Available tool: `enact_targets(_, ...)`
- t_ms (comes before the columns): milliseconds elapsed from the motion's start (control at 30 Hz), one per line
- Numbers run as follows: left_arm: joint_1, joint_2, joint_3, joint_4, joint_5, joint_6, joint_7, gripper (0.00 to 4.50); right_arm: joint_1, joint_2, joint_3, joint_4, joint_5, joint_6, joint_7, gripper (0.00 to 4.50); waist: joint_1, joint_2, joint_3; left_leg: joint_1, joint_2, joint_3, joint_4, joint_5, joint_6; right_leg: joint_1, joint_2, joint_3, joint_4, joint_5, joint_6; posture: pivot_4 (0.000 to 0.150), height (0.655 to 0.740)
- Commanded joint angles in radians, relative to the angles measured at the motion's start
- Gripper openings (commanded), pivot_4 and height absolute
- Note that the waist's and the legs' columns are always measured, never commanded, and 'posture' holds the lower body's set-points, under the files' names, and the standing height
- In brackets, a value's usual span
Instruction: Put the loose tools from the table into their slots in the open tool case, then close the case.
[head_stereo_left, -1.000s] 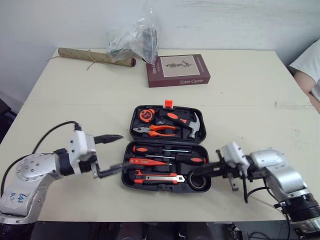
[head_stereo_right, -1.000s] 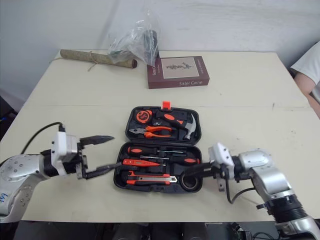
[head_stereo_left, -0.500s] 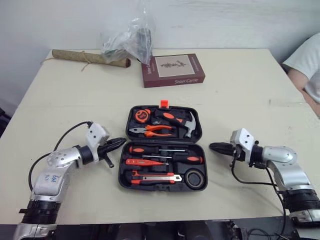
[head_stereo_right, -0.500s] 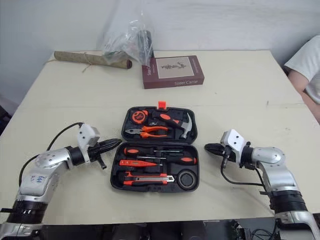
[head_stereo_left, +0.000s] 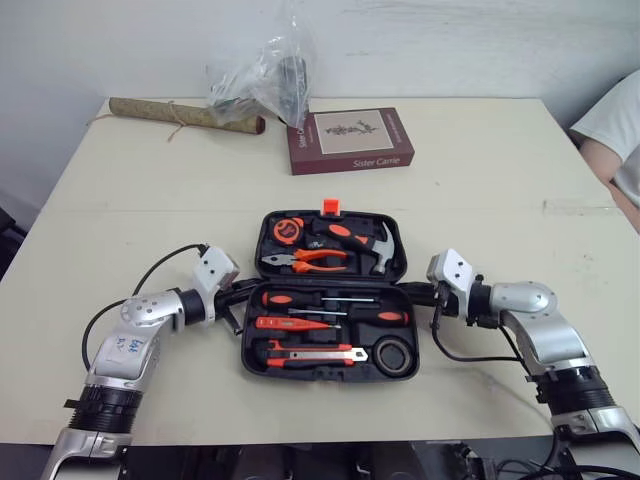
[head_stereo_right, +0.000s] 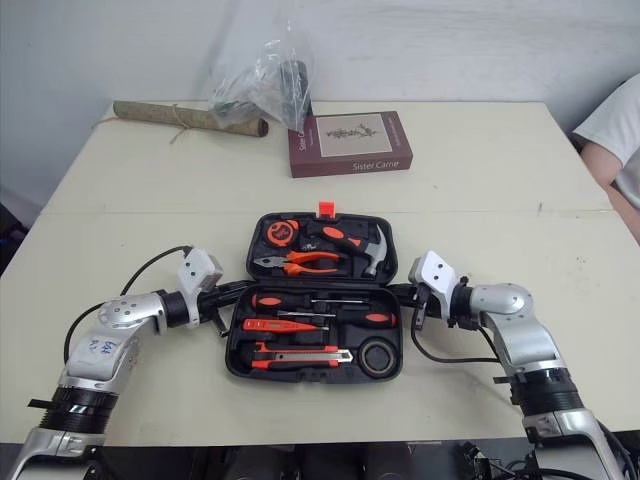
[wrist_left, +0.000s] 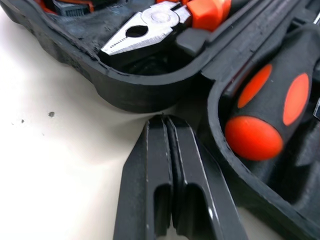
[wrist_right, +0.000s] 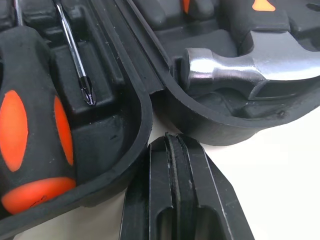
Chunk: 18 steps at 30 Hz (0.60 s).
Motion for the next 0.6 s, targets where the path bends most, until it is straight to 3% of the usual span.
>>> enact_targets(33, -0.039, -0.036, -0.025, 0.003, 0.012, -0.011, 0.012, 0.03, -0.052, 0.034, 0.033, 0.019, -0.011, -0.033, 0.01, 0.0, 0.0, 0.0, 0.0, 0.0, 0.0, 0.0, 0.0, 0.0, 0.0, 0.0, 0.0, 0.0, 0.0, 0.0, 0.0, 0.15, 0.74)
enact_targets(600, 0.026, -0.014, 0.077, -0.001, 0.002, -0.082, -0.014, 0.03, -0.028, 0.005, -0.014, -0.005, 0.017, 0.055, 0.026, 0.0, -0.002, 0.0, 0.0, 0.0, 0.0, -0.001, -0.001, 0.0, 0.0, 0.0, -0.001, 0.0, 0.001, 0.0, 0.0, 0.15, 0.74)
